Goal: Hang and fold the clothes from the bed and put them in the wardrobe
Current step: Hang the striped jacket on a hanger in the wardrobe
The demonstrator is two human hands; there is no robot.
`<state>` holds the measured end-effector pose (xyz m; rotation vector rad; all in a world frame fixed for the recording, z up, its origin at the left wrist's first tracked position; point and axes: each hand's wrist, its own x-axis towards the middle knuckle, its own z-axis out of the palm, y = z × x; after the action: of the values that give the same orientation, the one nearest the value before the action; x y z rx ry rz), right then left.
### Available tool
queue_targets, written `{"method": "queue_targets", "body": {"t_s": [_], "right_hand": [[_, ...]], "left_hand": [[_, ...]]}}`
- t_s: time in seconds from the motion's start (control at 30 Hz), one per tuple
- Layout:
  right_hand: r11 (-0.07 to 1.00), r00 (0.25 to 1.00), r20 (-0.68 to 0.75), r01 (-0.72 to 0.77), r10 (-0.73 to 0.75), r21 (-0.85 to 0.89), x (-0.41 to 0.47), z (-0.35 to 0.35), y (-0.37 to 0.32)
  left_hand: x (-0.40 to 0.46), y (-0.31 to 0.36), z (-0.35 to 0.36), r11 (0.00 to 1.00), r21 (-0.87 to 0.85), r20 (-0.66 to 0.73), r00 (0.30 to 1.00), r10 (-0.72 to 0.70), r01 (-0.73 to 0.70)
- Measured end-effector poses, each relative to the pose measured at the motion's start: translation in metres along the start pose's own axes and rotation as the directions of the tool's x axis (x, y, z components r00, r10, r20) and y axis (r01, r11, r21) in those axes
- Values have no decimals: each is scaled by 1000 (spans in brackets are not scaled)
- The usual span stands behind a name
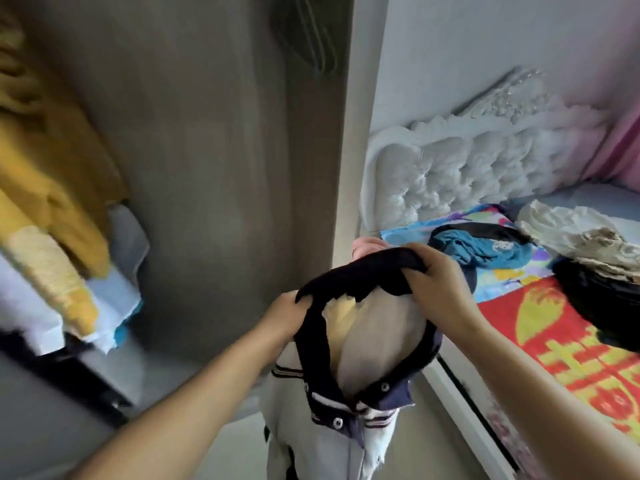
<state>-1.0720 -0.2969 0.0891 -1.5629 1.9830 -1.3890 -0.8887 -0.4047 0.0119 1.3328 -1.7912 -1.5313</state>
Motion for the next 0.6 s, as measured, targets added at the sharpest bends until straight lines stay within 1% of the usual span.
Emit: {"method": "queue_targets", "body": {"t_s": [0.03, 0.1, 0.17, 0.2, 0.27, 0.33, 0.4, 0.43, 0.5, 0.6], "right_hand": [[1000, 1000, 22, 6, -6, -12, -1, 9, -3], [998, 998, 57, 23, -20, -57, -3, 25, -6], [997, 997, 73, 19, -13, -78, -5, 39, -6], [997, 997, 77, 15, -10, -71, -5, 43, -7], [997, 997, 76, 18, -12, -78, 3, 50, -15], [995, 998, 65, 18, -11, -100, 22, 59, -30], [994, 996, 81, 35, -27, -108, 44, 73, -49], [990, 995, 89, 63, -52, -125, 55, 82, -58], [983, 991, 97, 104, -89, -153, 78, 102, -73], [966, 988, 113, 131, -108, -222, 113, 126, -84]], "left_hand": [[-8, -5, -8, 998, -50, -41, 999, -27, 24], [-22, -19, -26, 996, -83, -128, 991, -26, 16], [-36, -31, -45, 999, -54, -182, 983, 0, -10], [-39, -35, -57, 999, 3, -193, 980, 47, -47], [-42, -31, -85, 979, 158, -107, 984, 144, -127], [-36, -19, -116, 926, 320, -1, 977, 211, -199], [-27, -1, -148, 875, 418, 1, 964, 267, -243], [-21, 8, -163, 861, 441, -37, 954, 299, -253], [-3, 21, -190, 875, 423, -160, 932, 327, -234], [27, 46, -225, 940, 291, -323, 906, 272, -178]]}}
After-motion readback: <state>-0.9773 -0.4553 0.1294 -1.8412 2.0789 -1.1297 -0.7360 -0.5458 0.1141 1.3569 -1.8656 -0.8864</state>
